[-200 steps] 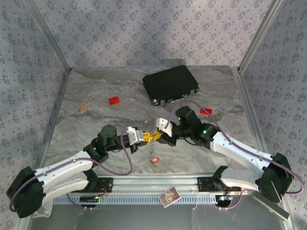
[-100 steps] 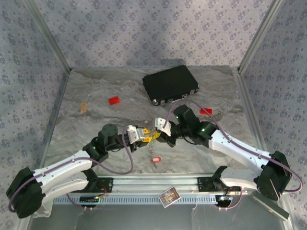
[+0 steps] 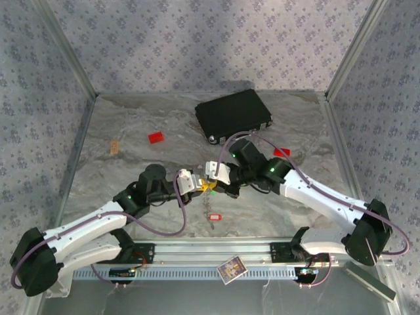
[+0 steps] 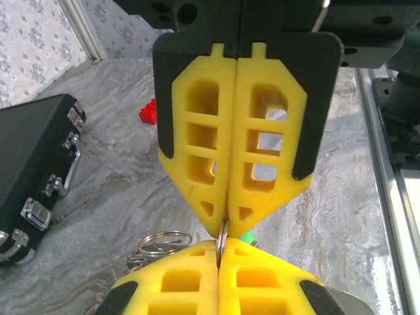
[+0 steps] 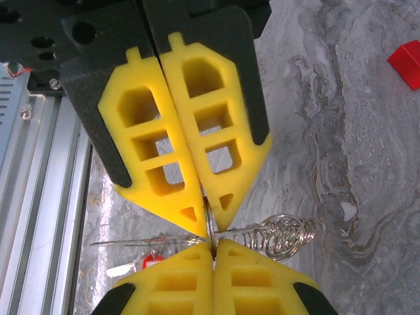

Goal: Put the keys on the keyring

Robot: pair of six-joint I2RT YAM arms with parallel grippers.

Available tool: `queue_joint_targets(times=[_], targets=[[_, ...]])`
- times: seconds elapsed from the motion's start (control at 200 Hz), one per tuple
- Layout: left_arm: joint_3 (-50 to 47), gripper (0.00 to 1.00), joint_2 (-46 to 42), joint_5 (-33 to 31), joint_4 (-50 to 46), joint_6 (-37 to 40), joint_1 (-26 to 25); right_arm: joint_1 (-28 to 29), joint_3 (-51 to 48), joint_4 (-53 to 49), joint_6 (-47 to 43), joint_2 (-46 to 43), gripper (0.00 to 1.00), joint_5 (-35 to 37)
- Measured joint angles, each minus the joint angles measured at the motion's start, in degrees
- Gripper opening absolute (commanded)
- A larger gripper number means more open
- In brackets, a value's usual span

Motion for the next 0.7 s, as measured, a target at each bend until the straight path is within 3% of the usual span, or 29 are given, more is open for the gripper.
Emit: queue_joint_targets(times=[0.09, 0.155, 0.36, 0.705], targets=[[0.0, 0.0, 0.0, 0.3, 0.0, 0.1, 0.0, 0.0, 0.0, -0.2, 0.0, -0.1, 0.23, 0.0], [0.0, 0.0, 0.0, 0.3, 0.0, 0.1, 0.0, -0.4, -0.8, 1.4, 0.3, -1.0, 0.31, -0.4], [-2.4, 0.0, -0.7, 0.1, 3.5, -0.3, 0.0, -3.1, -8.7, 8.0, 3.8, -8.2, 0.33, -1.6], [-5.1, 0.0, -0.7, 0.1, 9.8, -2.2, 0.0, -2.2, -14.8, 16.0, 10.4, -7.2, 0.34, -2.6]])
